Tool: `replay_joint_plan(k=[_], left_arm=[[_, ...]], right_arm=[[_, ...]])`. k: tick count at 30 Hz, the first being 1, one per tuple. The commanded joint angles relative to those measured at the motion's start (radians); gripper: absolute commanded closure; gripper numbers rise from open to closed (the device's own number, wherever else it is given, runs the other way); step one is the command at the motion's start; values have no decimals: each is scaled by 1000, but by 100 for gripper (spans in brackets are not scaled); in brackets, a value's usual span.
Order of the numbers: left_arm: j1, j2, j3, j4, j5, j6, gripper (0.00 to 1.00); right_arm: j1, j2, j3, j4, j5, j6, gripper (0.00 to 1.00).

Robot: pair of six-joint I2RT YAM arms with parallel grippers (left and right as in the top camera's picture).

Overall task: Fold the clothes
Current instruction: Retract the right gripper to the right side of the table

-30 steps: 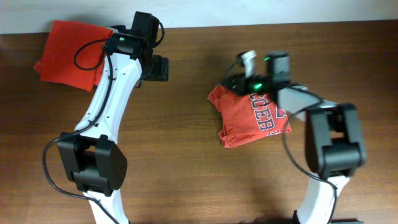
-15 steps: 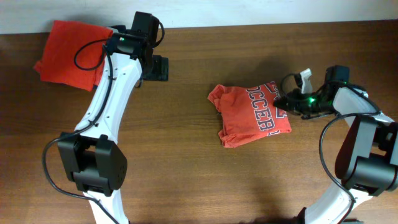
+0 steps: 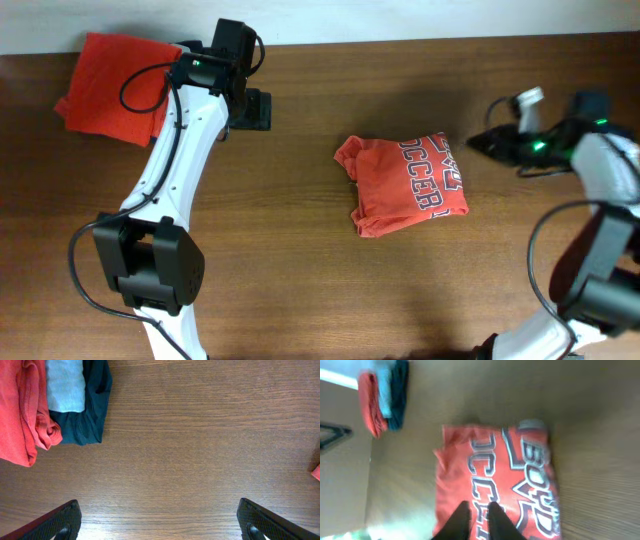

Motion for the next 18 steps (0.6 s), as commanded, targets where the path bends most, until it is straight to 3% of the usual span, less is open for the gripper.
replay_joint_plan(k=[1,2,4,9,11,15,18], left_arm=[[-4,-12,5,-1,-10,8,1],[-4,-12,5,35,3,3,1],[-4,-12,5,122,19,4,1],[-5,-12,5,169,29,0,1],[-6,-12,5,169,257,0,1],[-36,17,2,166,563,0,1],[-96,64,1,152,568,-27,1]], right_arm=[[-98,-74,97,-72,159,-10,41],[-127,-74,101,-86,229,-10,1],[-177,-74,98,-116,349,-11,2],[-255,-74,98,-142,475,-11,2],[-262,-74,98,-141,487,-11,1],[-261,-74,98,-142,487,-11,1],[-261,-74,98,-142,487,-11,1]])
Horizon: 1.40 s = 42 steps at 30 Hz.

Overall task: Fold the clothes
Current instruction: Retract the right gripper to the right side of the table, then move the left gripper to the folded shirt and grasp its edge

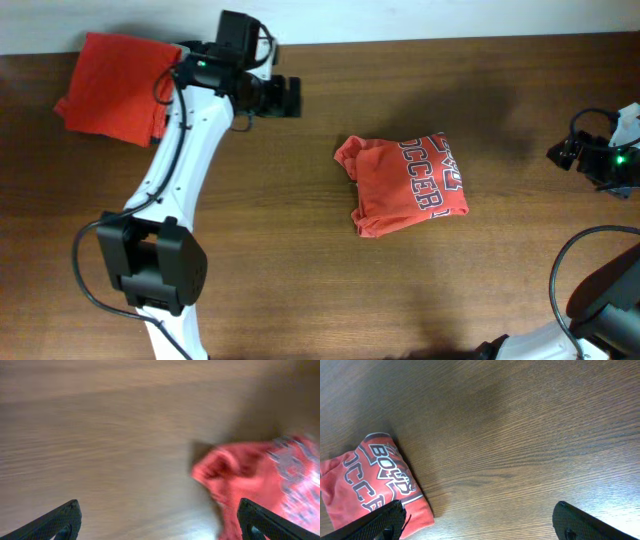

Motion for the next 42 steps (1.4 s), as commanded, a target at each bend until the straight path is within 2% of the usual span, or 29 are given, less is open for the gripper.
replay_joint_plan(k=[1,5,9,12,15,21,24,28,34,40,42], left_arm=[[-87,73,1,-13,139,-40,1],[-204,115,1,13,88,-38,1],[-320,148,1,42,-79,-94,1],[-367,167,1,56,-156,-95,1],[-406,206,1,74,-296,-95,1],[-408,289,1,119,-321,-93,1],[-408,324,1,157,-328,-48,1],[-408,342,1,157,-457,-45,1],[-408,370,1,162,-467,-34,1],[-408,433,1,216,-465,136,1],[-408,445,1,225,-465,153,1]], right_arm=[[-1,-1,2,0,16,-7,1],[-1,-1,2,0,16,-7,1],[-1,-1,2,0,16,-6,1],[-1,-1,2,0,16,-7,1],[-1,-1,2,0,16,-6,1],[-1,-1,2,0,16,-6,1],[-1,-1,2,0,16,-6,2],[-1,-1,2,0,16,-7,2],[-1,-1,2,0,16,-7,1],[-1,-1,2,0,16,-6,1],[-1,-1,2,0,16,-6,1]])
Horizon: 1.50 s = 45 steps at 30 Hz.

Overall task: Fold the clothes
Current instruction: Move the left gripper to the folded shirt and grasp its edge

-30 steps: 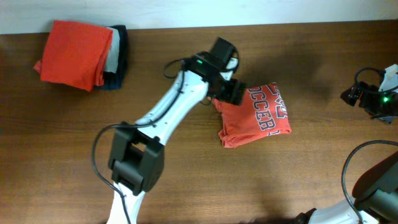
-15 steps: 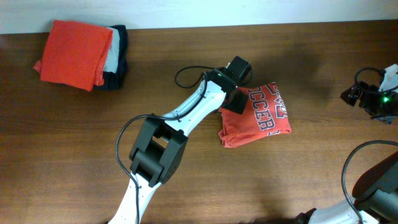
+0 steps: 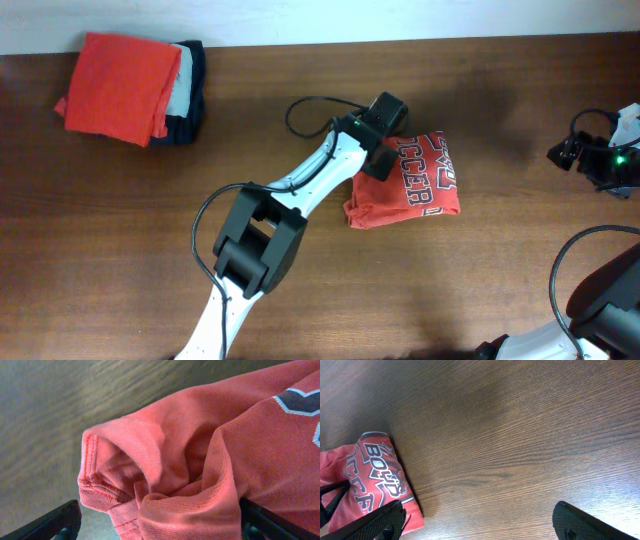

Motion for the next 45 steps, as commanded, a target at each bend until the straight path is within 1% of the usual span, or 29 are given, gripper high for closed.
replay_joint_plan(k=[1,15,17,19,22,31,35,37,38,39,40,41,42,43,44,45], left_arm=[[6,95,-13,11,-43,91,1],[6,165,-14,42,-40,91,1],[7,179,-14,42,-8,91,1],[9,183,-14,43,104,91,1],[9,183,-14,53,219,90,1],[9,183,-14,45,241,90,1],[8,189,-14,45,302,90,1],[8,199,-14,38,303,90,3],[8,207,-14,31,304,90,10],[8,213,-14,23,304,90,20],[8,221,-14,14,307,90,36],[8,225,-14,3,307,90,55],[8,225,-14,-9,306,90,77],[8,225,-14,-17,307,90,90],[8,221,-11,-23,307,90,98],[7,218,-5,-30,306,90,99]], right_arm=[[-1,-2,2,1,12,-7,2],[-1,-2,2,1,12,-7,2],[-1,-2,2,1,12,-7,1],[-1,-2,2,1,12,-7,1],[-1,-2,2,1,12,-7,1],[-1,-2,2,1,12,-7,2],[-1,-2,2,1,12,-7,2],[-1,-2,2,1,12,-7,2],[-1,-2,2,1,12,-7,1],[-1,-2,2,1,12,-7,2],[-1,-2,2,1,12,-7,1],[-1,-2,2,1,12,-7,1],[-1,-2,2,1,12,-7,1],[-1,-2,2,1,12,-7,2],[-1,-2,2,1,12,-7,1],[-1,-2,2,1,12,-7,1]])
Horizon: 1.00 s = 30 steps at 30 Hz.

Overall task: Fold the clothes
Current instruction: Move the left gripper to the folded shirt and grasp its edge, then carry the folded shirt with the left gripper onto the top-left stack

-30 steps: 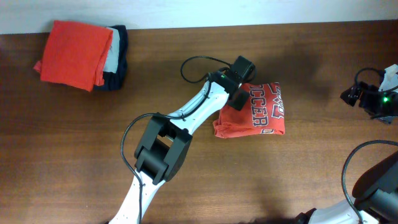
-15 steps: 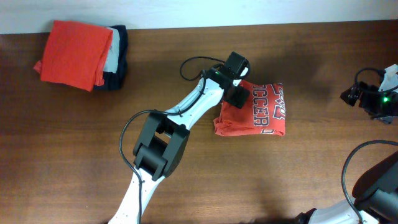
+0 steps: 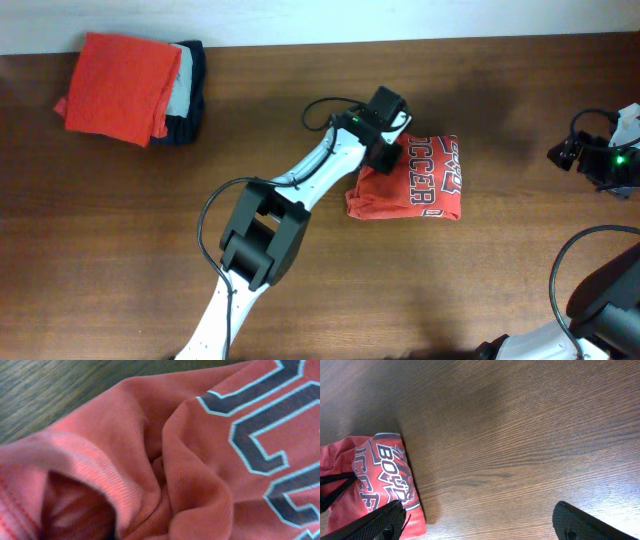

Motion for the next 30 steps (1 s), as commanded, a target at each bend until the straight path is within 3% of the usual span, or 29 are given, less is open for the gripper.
replay_joint_plan(k=[1,5,17,24,30], left_arm=[[-8,129,-66,-95,-24,26,99],[-8,80,7,-188,-24,13,99],[-10,5,51,-255,-25,-30,99],[-10,-149,71,-272,-209,-30,100],[4,-247,71,-283,-228,23,99]], right_arm=[[-1,-2,2,0,12,-7,2],[-1,-2,2,0,12,-7,2],[-1,-2,2,0,12,-7,2],[-1,-2,2,0,12,-7,1],[-1,-2,2,0,12,-7,1]])
